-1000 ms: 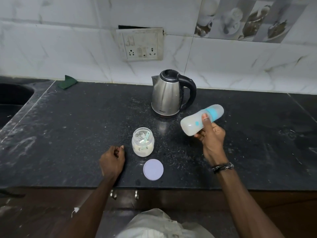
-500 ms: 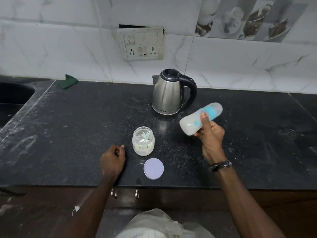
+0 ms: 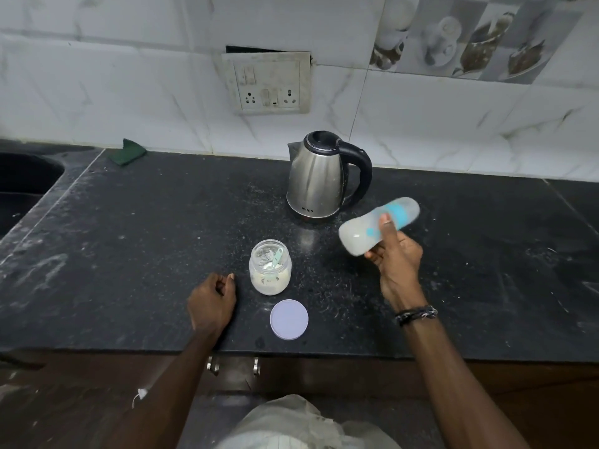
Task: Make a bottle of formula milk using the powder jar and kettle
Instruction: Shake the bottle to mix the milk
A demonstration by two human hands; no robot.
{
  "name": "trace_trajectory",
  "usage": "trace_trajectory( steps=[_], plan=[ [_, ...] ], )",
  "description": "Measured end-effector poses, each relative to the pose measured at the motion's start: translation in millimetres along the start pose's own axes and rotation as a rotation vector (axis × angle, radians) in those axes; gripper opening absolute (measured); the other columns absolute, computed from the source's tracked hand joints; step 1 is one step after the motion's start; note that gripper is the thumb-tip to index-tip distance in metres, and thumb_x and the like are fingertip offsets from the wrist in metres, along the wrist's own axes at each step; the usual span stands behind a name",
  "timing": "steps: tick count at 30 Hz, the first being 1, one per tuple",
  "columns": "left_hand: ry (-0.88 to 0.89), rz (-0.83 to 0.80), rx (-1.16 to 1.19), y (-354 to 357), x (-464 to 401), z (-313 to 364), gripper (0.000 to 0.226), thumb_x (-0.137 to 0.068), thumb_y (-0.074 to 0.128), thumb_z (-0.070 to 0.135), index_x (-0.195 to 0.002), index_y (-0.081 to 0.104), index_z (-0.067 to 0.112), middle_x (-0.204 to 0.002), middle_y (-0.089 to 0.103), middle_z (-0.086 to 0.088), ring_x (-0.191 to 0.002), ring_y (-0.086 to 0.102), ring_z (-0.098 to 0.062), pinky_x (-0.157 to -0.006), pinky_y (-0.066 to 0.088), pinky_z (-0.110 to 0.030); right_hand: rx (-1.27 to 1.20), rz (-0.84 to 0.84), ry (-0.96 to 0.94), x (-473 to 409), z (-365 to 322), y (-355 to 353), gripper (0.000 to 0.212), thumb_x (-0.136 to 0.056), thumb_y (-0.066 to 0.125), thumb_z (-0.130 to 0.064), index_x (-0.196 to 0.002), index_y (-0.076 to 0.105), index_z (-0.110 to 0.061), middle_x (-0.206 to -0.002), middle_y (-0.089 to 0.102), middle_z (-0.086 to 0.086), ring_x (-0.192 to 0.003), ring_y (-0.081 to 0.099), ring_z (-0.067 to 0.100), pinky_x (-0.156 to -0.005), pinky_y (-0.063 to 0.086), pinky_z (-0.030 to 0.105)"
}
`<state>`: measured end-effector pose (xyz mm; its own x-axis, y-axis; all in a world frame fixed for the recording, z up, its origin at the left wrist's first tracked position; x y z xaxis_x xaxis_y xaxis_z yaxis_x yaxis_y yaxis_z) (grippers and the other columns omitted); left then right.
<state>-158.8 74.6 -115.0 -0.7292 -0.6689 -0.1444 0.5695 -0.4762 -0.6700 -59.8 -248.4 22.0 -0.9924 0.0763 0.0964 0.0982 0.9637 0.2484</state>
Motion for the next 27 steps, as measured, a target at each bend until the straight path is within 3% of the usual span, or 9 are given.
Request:
trace_trajectory(
  steps=[4, 8, 12, 16, 19, 23, 27],
  plan=[
    [0.003, 0.002, -0.011, -1.0, 0.2, 0.8, 0.030, -0.096, 0.068, 0.029, -0.073, 0.066, 0.010, -0.058, 0.058, 0.000, -0.055, 0.054, -0.022, -0.060, 0.036, -0.030, 0.225, -0.202, 0.086, 3.9, 6.8, 9.4, 0.028, -0.087, 0.070, -0.022, -0.109, 0.070, -0.004, -0.092, 0.077, 0.008, -0.077, 0.073, 0.012, -0.059, 0.057, 0.022],
    [-0.012, 0.003, -0.019, -0.4, 0.4, 1.1, 0.031, -0.096, 0.068, 0.030, -0.073, 0.065, 0.009, -0.059, 0.060, -0.002, -0.056, 0.054, -0.023, -0.060, 0.037, -0.031, 0.080, 0.001, 0.052, -4.6, 0.3, -2.2, 0.027, -0.088, 0.070, -0.031, -0.104, 0.071, -0.009, -0.091, 0.077, 0.005, -0.079, 0.073, 0.013, -0.061, 0.058, 0.025],
    [-0.023, 0.001, -0.014, -0.9, 0.1, -0.3, 0.031, -0.096, 0.068, 0.030, -0.072, 0.065, 0.010, -0.061, 0.063, -0.004, -0.057, 0.056, -0.025, -0.060, 0.038, -0.031, 0.159, -0.131, 0.114, -0.2, 4.5, 0.3, 0.025, -0.088, 0.070, -0.022, -0.108, 0.070, -0.007, -0.088, 0.078, 0.003, -0.077, 0.074, 0.012, -0.061, 0.057, 0.022],
    [-0.028, -0.007, -0.015, 0.2, 0.9, -1.1, 0.031, -0.096, 0.067, 0.031, -0.072, 0.064, 0.011, -0.060, 0.060, -0.002, -0.057, 0.058, -0.026, -0.060, 0.039, -0.031, -0.064, 0.040, 0.134, -4.8, 3.5, -7.1, 0.023, -0.090, 0.069, -0.026, -0.105, 0.069, -0.010, -0.088, 0.077, 0.002, -0.078, 0.073, 0.014, -0.066, 0.059, 0.029],
    [-0.020, -0.003, -0.018, -0.4, 0.6, 0.7, 0.032, -0.096, 0.067, 0.031, -0.072, 0.065, 0.010, -0.060, 0.060, -0.002, -0.056, 0.056, -0.024, -0.060, 0.038, -0.031, 0.120, -0.097, 0.157, 2.1, 5.3, -1.9, 0.023, -0.086, 0.073, -0.012, -0.108, 0.069, -0.007, -0.085, 0.077, -0.001, -0.075, 0.073, 0.011, -0.061, 0.058, 0.023],
    [-0.025, -0.015, -0.026, 2.6, 0.0, -2.0, 0.032, -0.096, 0.066, 0.032, -0.073, 0.065, 0.011, -0.061, 0.063, -0.005, -0.057, 0.058, -0.026, -0.059, 0.040, -0.032, 0.048, -0.044, 0.101, -5.5, 0.5, -10.5, 0.013, -0.088, 0.069, -0.013, -0.100, 0.066, -0.011, -0.088, 0.076, 0.002, -0.076, 0.072, 0.012, -0.060, 0.056, 0.024],
    [-0.012, 0.000, -0.032, 1.5, -1.2, -3.4, 0.033, -0.096, 0.067, 0.031, -0.071, 0.064, 0.010, -0.060, 0.063, -0.005, -0.056, 0.058, -0.026, -0.058, 0.039, -0.031, 0.235, -0.159, 0.108, -6.3, -4.5, -4.9, 0.027, -0.076, 0.081, -0.005, -0.100, 0.070, -0.007, -0.090, 0.077, 0.005, -0.077, 0.074, 0.013, -0.059, 0.056, 0.021]
  ],
)
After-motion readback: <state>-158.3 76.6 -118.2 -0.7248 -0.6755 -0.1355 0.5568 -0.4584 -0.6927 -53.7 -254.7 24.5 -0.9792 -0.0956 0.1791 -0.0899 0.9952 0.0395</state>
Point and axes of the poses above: each hand's wrist, its own x-axis away from the middle knuckle, its own y-axis out of the palm, z = x × y, the point moved 5 cm from there along -x, towards the middle knuckle
